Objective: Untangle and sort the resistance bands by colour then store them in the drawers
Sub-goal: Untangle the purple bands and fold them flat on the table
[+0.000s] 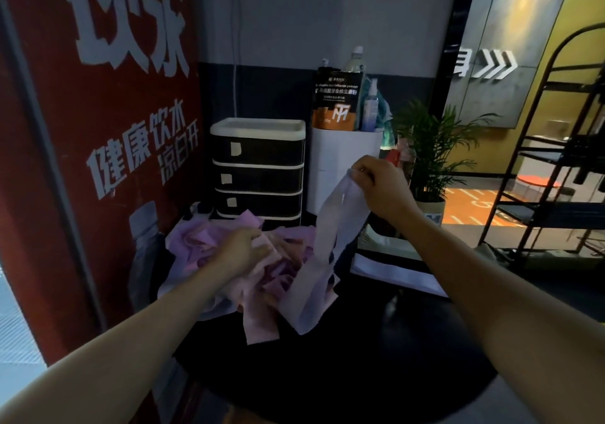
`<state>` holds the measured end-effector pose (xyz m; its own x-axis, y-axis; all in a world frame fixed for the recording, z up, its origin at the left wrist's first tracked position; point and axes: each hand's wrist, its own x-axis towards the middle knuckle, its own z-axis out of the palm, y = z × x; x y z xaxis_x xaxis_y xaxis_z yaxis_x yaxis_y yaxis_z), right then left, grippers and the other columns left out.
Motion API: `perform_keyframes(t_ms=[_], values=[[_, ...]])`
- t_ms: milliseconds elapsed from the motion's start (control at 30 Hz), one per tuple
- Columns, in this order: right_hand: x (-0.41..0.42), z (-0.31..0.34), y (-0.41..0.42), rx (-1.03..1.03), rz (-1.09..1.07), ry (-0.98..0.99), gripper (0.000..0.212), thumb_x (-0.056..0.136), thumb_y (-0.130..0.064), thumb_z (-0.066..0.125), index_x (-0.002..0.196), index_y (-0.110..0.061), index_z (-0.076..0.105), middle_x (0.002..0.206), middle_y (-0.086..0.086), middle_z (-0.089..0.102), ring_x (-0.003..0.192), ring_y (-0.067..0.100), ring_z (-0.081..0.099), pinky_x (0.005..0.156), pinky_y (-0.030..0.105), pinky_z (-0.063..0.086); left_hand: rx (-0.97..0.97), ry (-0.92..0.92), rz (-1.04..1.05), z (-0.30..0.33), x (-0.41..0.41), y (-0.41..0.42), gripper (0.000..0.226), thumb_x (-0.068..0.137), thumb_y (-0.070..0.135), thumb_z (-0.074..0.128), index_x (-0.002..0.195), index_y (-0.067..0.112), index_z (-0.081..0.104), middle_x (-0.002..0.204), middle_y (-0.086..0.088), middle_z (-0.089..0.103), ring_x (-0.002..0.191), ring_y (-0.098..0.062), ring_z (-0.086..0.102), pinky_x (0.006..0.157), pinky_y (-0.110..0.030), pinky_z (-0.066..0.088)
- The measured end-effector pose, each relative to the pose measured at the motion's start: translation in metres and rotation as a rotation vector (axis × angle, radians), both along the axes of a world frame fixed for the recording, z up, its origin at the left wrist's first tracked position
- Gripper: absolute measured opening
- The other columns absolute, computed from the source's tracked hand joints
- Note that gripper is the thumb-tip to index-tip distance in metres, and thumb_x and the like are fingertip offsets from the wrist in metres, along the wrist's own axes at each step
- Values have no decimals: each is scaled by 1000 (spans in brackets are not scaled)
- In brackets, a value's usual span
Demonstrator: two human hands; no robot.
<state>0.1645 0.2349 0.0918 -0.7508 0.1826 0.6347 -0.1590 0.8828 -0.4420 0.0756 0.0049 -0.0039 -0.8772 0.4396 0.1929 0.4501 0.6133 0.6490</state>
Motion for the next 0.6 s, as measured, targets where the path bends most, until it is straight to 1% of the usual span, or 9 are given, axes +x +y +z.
perform_keyframes(t_ms=[67,167,267,333,367,433,467,533,600], values=[[4,4,2,21,-9,10,17,96,-17,48,92,-6,61,86,3,59,76,14,52,54,12,33,-119,102,6,2,4,9,21,89,30,60,78,17,49,81,0,51,85,-24,56,64,-22,38],[12,9,5,19,-17,36,18,97,-17,48,94,-6,61,84,0,58,68,8,48,57,2,34,-332,262,71,18,11,27,37,90,50,50,93,14,57,105,-4,49,93,-25,53,80,-35,45],[21,12,10,14,-25,62,19,97,-19,48,95,-6,61,86,1,60,69,7,50,58,0,34,-473,460,160,39,25,42,48,92,56,39,100,12,58,110,-6,45,100,-27,53,75,-36,40],[26,14,15,12,-33,66,19,97,-20,48,95,-6,62,87,0,60,75,11,52,59,-1,33,-379,564,150,44,34,51,48,92,57,37,95,13,55,106,-6,47,97,-27,54,71,-36,40],[29,14,18,12,-42,68,20,97,-19,48,95,-6,62,87,-1,60,76,11,51,59,-2,32,-274,550,84,46,40,57,46,90,58,39,91,14,53,103,-5,47,91,-25,55,69,-35,41],[33,15,22,2,-58,67,20,97,-20,48,94,-6,63,85,-2,58,75,11,50,57,-1,31,-31,372,-129,46,51,74,40,86,58,49,90,18,50,100,-2,47,85,-20,56,71,-35,46],[35,15,24,-5,-62,67,21,96,-20,48,93,-6,63,82,-2,58,72,11,50,56,0,31,38,284,-210,45,57,84,41,83,57,54,97,19,50,102,-2,47,85,-18,55,75,-35,48],[41,15,27,-10,-69,70,19,96,-20,49,91,-7,62,73,-7,53,64,5,46,53,2,31,115,159,-262,43,63,102,56,76,59,62,111,20,44,107,-4,49,83,-15,57,78,-36,52],[46,14,30,-21,-62,77,17,96,-18,50,91,-7,62,71,-9,50,62,-3,43,52,3,31,218,71,-272,41,65,117,70,65,68,66,112,24,39,110,-10,52,80,-17,61,75,-39,55]])
